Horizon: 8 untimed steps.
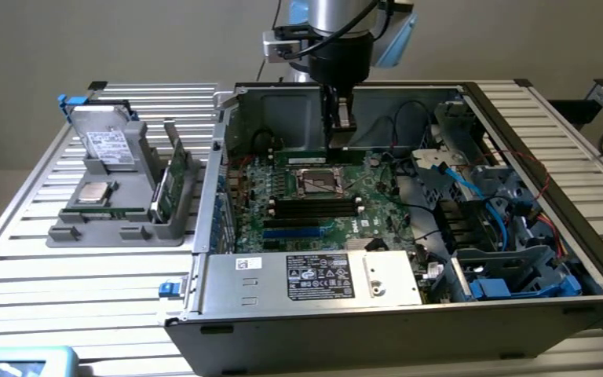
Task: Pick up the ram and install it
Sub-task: 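Insert the ram into the slot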
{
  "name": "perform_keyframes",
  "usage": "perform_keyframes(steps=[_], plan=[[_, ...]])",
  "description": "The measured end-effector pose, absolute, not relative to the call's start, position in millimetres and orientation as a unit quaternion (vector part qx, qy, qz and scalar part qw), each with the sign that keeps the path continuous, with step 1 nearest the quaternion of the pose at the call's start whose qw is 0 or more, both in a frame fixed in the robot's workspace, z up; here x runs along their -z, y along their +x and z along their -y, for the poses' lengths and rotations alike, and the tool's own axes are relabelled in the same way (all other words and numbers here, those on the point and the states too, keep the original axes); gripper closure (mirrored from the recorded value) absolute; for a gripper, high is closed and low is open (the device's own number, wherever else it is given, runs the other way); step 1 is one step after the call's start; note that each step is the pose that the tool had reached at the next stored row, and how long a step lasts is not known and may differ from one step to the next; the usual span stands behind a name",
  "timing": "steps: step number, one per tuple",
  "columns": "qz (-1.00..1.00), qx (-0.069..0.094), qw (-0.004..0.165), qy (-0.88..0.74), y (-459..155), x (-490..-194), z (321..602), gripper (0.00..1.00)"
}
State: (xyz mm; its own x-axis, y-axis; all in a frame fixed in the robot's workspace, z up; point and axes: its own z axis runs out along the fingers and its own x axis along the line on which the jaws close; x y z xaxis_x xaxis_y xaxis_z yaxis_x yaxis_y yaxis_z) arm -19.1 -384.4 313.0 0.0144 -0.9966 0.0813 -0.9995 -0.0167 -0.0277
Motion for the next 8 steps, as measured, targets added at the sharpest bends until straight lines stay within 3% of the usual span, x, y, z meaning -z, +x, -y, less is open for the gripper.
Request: perform_keyframes(steps=[8], plan=[[0.701,-0.039,0.019,0.712,-19.1,-302.2,387.0,0.87]])
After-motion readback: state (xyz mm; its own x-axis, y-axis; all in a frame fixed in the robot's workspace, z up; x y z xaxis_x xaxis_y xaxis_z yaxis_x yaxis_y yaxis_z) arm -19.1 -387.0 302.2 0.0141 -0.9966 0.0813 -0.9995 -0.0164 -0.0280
